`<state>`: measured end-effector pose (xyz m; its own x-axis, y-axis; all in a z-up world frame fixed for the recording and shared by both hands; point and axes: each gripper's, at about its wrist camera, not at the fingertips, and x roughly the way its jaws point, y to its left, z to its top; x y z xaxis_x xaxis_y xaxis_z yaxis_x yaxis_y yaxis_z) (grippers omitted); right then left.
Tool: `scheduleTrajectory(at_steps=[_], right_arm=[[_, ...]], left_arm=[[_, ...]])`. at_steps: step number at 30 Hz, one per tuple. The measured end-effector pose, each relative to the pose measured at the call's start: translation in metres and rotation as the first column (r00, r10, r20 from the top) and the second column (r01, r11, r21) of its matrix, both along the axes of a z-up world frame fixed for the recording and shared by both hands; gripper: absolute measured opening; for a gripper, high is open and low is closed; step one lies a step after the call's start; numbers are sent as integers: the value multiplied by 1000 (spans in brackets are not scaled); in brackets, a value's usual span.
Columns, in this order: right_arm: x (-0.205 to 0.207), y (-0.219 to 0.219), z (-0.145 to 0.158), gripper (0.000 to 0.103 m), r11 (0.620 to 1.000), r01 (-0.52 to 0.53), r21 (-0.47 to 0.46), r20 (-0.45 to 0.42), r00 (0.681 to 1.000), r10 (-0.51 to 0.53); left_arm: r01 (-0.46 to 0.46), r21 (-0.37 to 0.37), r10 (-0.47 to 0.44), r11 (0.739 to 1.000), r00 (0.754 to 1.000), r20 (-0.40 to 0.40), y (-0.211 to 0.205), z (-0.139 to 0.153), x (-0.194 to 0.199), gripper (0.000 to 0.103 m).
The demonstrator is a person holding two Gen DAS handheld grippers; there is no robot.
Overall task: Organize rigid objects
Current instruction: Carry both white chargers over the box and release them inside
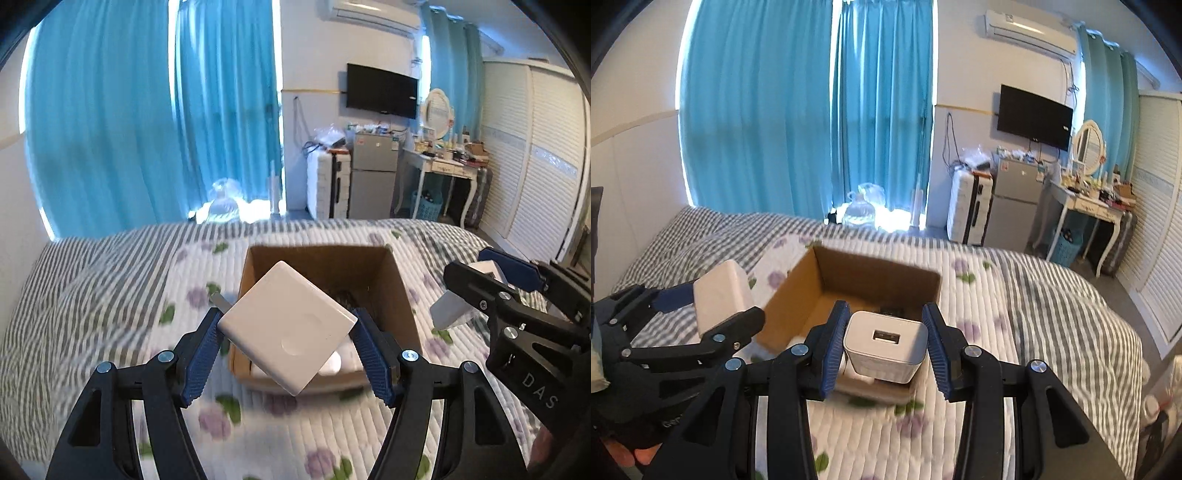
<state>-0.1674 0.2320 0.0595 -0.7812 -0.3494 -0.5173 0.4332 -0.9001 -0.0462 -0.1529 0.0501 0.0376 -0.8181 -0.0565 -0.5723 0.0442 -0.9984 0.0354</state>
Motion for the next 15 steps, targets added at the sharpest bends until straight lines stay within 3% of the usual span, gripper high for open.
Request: scheduleTrajectory(at_steps=[10,15], right_arm=[[-76,-21,-2,41,999,-42,4,3,999,42],[-107,-31,-15,41,998,-55,5,18,998,55]], left_arm=[[94,-112,-92,989,995,26,-5,-26,-86,71],[130,-68,-122,989,986,116,-8,-49,-131,71]])
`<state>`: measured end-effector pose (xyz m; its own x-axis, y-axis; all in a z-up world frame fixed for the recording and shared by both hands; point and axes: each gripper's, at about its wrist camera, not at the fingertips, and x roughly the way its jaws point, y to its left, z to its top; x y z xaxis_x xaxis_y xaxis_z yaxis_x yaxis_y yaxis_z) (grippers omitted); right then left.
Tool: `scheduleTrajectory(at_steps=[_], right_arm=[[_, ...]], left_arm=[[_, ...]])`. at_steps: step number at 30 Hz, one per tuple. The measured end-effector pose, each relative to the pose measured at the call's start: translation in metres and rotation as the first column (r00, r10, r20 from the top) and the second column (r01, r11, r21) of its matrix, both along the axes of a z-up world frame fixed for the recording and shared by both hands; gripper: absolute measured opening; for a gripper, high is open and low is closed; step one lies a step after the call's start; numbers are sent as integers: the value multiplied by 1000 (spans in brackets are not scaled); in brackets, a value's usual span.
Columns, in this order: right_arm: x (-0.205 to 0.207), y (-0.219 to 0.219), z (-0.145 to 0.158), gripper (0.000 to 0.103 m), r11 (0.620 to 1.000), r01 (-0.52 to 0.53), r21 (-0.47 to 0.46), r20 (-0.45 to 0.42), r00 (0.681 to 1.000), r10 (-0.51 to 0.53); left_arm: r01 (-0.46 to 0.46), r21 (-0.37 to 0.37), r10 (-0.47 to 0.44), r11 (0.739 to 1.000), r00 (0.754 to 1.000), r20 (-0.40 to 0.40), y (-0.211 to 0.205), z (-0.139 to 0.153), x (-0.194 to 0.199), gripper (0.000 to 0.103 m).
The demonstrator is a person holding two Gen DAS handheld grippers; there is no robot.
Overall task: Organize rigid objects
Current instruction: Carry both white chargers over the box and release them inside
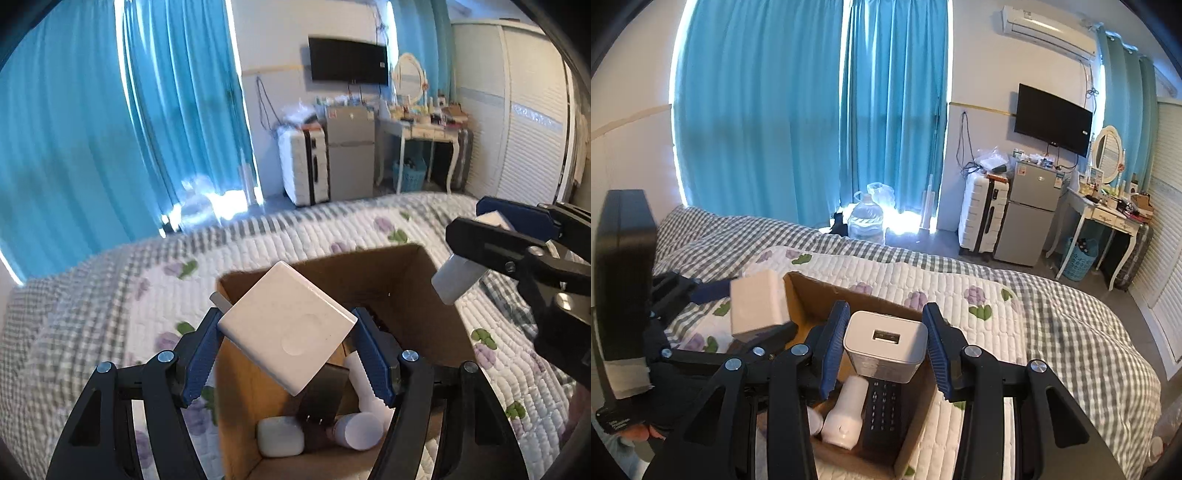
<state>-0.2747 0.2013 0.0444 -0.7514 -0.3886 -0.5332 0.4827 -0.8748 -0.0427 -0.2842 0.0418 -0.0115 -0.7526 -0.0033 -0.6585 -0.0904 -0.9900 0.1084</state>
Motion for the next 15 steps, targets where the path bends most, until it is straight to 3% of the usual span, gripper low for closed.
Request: scheduleTrajectory(at_steps=[9,15], right_arm=[[-34,0,-38,41,1000,-10,-16,54,998,11],[-45,11,-54,41,1000,-7,-27,80,997,10]], left_arm=[[1,-75,4,997,998,69,4,-33,-35,71],[-9,-77,19,997,991,132,5,-53,-42,73]])
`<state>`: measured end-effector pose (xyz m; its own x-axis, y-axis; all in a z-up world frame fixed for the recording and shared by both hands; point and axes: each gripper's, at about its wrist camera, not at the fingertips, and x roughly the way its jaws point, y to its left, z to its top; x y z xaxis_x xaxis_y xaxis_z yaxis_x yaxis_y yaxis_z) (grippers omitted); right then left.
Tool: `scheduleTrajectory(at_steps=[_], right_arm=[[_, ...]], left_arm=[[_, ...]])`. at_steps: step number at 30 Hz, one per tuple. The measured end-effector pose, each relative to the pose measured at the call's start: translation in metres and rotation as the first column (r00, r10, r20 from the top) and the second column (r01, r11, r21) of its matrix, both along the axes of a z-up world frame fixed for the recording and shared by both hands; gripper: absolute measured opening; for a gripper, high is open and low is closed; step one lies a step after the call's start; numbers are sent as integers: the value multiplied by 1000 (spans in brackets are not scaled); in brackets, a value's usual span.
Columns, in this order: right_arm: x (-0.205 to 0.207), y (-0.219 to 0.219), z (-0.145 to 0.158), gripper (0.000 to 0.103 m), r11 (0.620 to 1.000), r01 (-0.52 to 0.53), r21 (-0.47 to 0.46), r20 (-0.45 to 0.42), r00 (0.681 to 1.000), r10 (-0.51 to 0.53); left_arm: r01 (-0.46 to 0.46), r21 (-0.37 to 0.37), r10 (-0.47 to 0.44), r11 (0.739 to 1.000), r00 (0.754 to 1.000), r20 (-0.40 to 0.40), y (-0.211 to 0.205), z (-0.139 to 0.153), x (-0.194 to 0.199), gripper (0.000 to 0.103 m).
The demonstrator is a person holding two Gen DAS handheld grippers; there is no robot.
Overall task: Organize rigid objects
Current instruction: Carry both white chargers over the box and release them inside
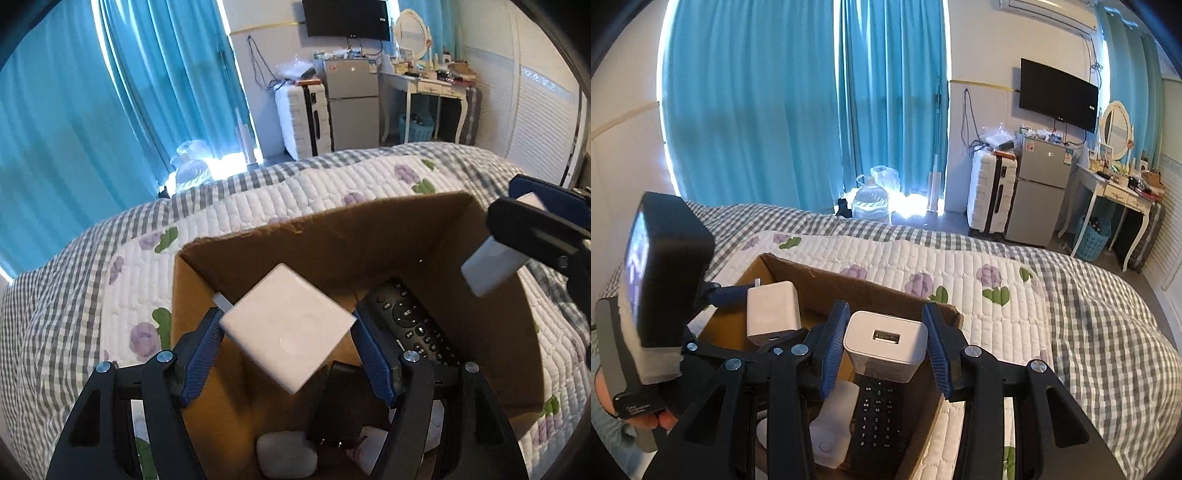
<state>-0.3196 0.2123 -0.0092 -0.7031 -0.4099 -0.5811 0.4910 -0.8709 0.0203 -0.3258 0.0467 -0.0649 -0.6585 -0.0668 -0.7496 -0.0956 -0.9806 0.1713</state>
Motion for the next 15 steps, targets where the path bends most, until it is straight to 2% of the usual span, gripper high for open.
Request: scheduleTrajectory(at_steps=[3,10,15], right_arm=[[1,4,-3,41,1000,4,-5,7,1000,-4],[6,10,5,41,1000,16,-13,20,1000,-16],[10,-5,9,41,1000,-2,-7,35,999,2]], left_arm=[[-15,-26,14,1000,999,-41,2,4,5,75],[-27,33,30,999,995,-90,-14,33,25,75],[-57,63,65,996,987,-146,-39,58,36,75]])
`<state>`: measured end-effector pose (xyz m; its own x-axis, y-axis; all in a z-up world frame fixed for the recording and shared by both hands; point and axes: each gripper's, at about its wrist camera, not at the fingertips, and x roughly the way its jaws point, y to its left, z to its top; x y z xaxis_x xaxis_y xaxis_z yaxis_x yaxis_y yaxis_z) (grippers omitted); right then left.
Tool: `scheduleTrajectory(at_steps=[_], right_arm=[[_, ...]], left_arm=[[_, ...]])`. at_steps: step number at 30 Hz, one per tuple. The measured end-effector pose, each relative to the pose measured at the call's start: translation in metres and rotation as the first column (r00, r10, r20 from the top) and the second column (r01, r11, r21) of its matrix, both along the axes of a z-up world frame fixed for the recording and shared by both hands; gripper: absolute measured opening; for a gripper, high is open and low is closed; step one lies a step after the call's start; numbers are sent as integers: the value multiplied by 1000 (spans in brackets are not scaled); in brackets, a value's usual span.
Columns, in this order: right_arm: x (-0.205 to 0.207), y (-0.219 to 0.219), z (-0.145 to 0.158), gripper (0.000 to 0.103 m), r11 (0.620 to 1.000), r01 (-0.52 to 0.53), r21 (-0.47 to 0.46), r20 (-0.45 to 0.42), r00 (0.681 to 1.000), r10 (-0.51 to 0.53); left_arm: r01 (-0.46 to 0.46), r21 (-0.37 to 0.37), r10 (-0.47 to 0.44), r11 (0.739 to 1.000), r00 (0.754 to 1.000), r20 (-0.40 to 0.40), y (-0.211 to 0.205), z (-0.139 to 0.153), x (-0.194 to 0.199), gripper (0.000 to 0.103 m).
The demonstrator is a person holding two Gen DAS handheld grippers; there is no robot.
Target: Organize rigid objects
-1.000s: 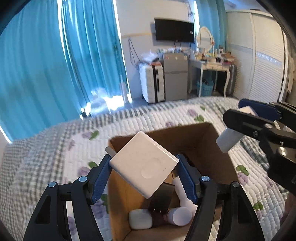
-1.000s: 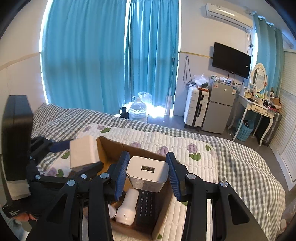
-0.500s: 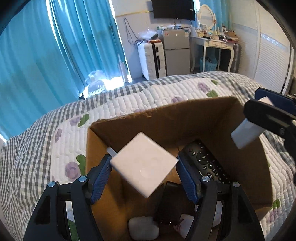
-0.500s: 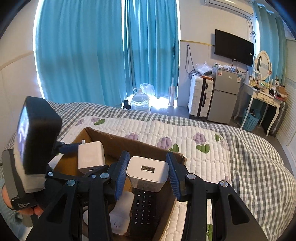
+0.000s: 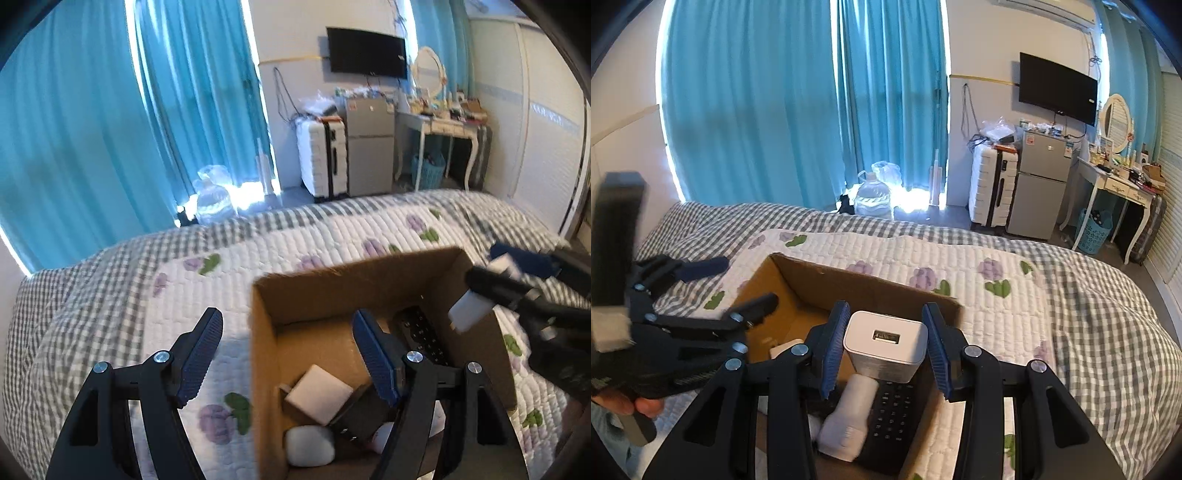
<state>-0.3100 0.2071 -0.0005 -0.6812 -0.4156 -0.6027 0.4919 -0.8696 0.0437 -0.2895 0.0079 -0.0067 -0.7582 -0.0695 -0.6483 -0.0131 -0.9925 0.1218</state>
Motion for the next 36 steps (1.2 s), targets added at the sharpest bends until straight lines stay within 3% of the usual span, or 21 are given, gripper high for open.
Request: scheduleTrajectory(at_steps=[6,12,15,17,18,20,25,36], right_arm=[[-18,-39,-19,41,999,-39,4,93,995,38],[-51,-83,-57,41,990,-65,124,246,969,33],[-59,-88,-67,42,990,-36,137,255,967,0],[-58,-84,-66,63,993,-8,114,232,973,-19],[-57,-80,-63,65,996,4,94,221,975,-25],[-55,-73,-53,65,998,17,54,198,980,-28],[-37,-54,-11,65,996,60,58,101,993,-66],[70,-2,113,65,991,122,49,-124,986,-116]], left_arm=[[-37,35,38,999,999,-19,-30,7,0,75],[-61,53,62,997,998,-5,-50,-6,-5,75],[-65,84,65,994,998,-1,-57,-13,-3,75],[-61,92,61,994,998,5,-60,-16,-2,75],[-63,90,62,994,998,9,-61,-16,-1,75],[-69,87,68,994,998,13,-59,-14,2,75],[-63,91,64,994,998,-12,-48,6,22,75],[3,50,7,999,979,-202,-3,113,109,75]])
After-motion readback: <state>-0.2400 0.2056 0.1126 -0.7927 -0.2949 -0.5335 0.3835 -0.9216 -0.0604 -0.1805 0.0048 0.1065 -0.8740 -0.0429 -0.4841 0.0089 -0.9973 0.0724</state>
